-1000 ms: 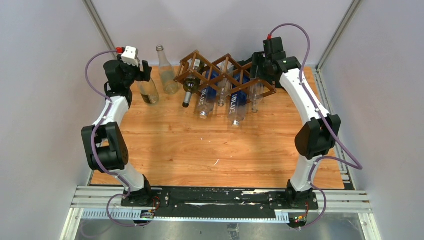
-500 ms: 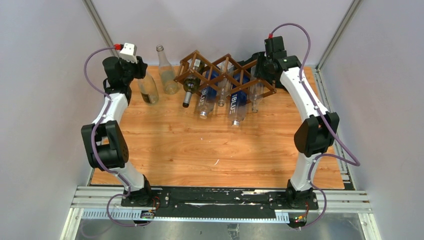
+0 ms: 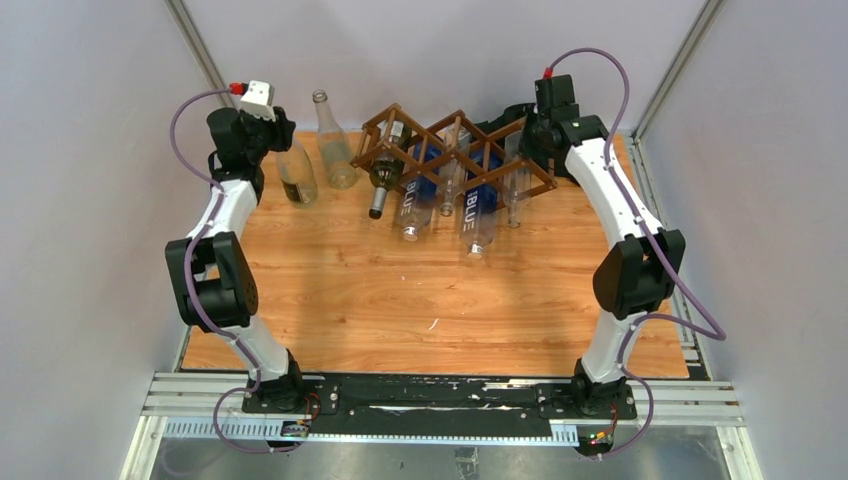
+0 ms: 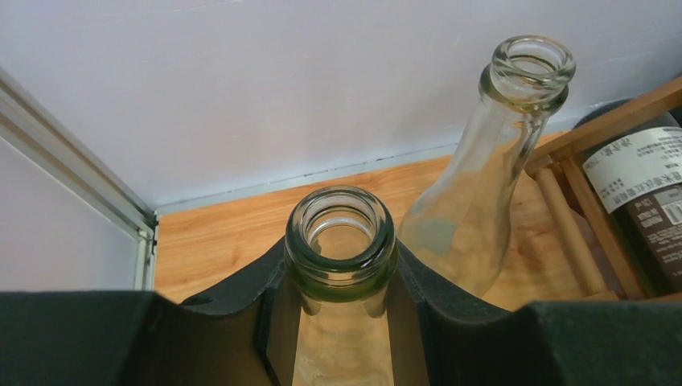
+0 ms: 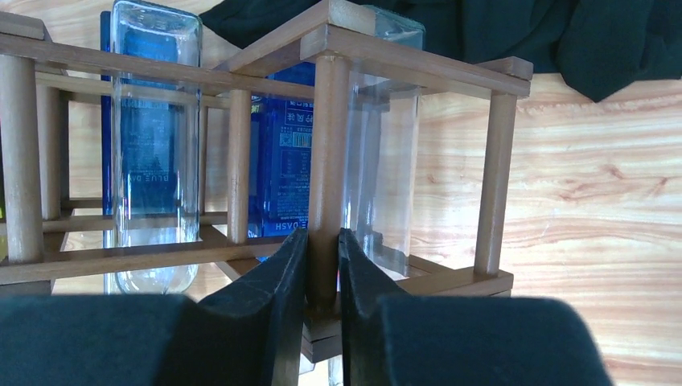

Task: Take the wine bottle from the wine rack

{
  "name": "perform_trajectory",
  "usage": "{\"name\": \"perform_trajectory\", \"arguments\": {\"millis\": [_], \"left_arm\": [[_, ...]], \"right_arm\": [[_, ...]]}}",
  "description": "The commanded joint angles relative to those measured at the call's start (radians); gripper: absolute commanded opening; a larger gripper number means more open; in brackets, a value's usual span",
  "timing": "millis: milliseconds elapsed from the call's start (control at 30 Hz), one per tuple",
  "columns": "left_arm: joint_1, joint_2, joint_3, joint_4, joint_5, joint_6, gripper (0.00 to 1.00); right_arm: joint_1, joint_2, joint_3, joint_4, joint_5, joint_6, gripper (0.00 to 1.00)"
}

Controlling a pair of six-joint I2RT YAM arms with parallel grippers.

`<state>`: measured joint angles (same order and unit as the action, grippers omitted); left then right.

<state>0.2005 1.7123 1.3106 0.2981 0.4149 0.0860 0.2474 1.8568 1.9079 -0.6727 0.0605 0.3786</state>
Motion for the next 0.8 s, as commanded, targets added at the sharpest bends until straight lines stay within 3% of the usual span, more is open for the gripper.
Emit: {"name": "perform_trajectory", "arguments": {"millis": [0, 267, 533, 667, 767], "left_arm": [[-0.003, 0.031, 0.043, 0.073, -0.013, 0.020, 0.22], [-0.012, 0.065, 0.077, 0.147, -0.016, -0.018, 0.18], [-0.023, 0.093, 0.086, 0.221, -0.013, -0.020, 0.18], [-0.023, 0.097, 0.082, 0.233, -0.016, -0.018, 0.19], [-0.023, 0.086, 0.061, 0.234, -0.026, -0.001, 0.23]], "right_arm": [[-0.050, -0.104, -0.071, -0.054, 0.069, -0.038, 0.00], [-0.076, -0.206, -0.158, -0.053, 0.133, -0.059, 0.00], [-0.147, -0.263, -0.211, -0.056, 0.077, -0.079, 0.01], [-0.154, -0.266, -0.216, -0.058, 0.073, -0.086, 0.15], [-0.154, -0.267, -0.204, -0.065, 0.077, -0.085, 0.32]]}}
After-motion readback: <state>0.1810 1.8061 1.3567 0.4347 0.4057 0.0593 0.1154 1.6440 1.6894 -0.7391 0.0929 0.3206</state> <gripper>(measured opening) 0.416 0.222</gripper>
